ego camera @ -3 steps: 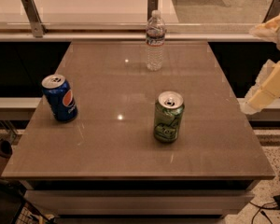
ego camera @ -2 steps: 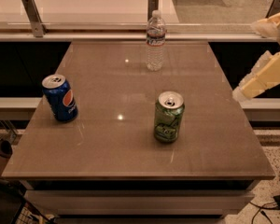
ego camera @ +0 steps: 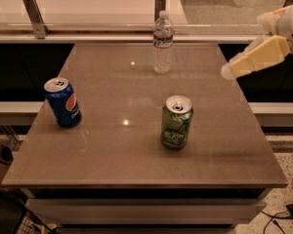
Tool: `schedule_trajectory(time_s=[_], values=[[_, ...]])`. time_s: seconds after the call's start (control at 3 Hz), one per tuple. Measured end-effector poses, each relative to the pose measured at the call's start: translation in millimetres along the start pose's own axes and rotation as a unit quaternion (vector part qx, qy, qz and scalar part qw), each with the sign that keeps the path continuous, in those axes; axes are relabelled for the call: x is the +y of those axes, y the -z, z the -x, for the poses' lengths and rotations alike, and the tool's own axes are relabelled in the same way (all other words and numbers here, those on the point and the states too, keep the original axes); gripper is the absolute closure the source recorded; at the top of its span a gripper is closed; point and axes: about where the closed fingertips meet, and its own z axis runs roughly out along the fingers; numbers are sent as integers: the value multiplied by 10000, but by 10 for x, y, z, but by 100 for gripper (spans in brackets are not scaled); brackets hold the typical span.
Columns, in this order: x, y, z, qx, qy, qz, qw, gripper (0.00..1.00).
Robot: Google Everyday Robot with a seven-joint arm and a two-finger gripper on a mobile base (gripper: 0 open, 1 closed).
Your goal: Knock water bottle over
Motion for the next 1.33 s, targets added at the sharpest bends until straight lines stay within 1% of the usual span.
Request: schedule_trajectory(time_s=[0.33,0.67,1.0,1.33], values=[[-40,-133,116,-308,-552,-206,9978,0],[-103,-266,292,-766,-963,-444,9914,0],[-102,-267,293,-766,-963,-443,9914,0],[-118,-317,323,-959,-1018,-479,9890,0]])
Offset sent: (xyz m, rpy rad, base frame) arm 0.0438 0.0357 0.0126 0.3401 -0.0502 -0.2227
